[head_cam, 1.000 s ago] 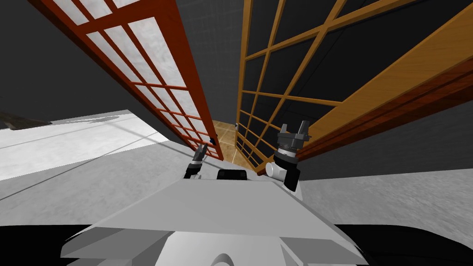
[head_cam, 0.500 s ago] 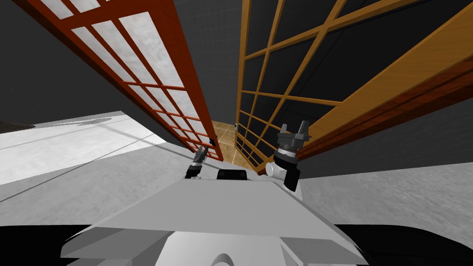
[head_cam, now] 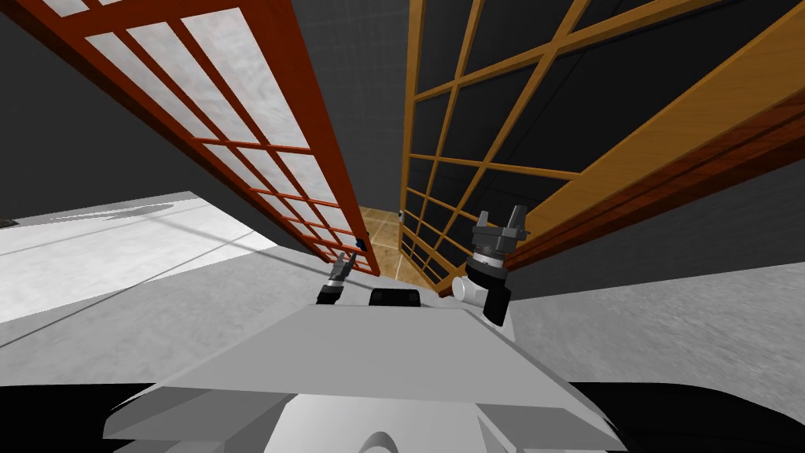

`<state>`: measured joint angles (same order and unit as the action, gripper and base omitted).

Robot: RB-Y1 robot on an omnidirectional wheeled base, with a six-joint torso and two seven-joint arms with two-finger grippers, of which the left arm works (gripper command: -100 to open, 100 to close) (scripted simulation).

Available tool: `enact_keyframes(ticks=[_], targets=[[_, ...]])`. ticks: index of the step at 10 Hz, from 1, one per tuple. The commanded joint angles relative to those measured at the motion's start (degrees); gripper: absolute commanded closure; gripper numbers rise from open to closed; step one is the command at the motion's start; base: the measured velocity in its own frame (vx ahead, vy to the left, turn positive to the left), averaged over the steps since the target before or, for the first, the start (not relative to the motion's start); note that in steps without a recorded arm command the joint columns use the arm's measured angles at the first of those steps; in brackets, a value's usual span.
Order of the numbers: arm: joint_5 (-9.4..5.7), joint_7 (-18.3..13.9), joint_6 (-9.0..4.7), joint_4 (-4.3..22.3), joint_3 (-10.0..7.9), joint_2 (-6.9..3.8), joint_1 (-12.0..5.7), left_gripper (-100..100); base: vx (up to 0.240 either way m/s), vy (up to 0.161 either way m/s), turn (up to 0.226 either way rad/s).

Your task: Push the door open

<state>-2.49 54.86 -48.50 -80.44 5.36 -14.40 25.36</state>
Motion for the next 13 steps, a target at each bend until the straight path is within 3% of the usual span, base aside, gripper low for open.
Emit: enact_keyframes(ticks=[1, 13], targets=[[-0.04, 1.59, -0.57, 1.29, 0.28, -0.25, 0.0, -100, 0.015, 0.035, -0.048], [-0.52, 14.45, -5.1, 13.8, 2.56, -2.48, -1.07, -100, 0.008, 0.041, -0.06]])
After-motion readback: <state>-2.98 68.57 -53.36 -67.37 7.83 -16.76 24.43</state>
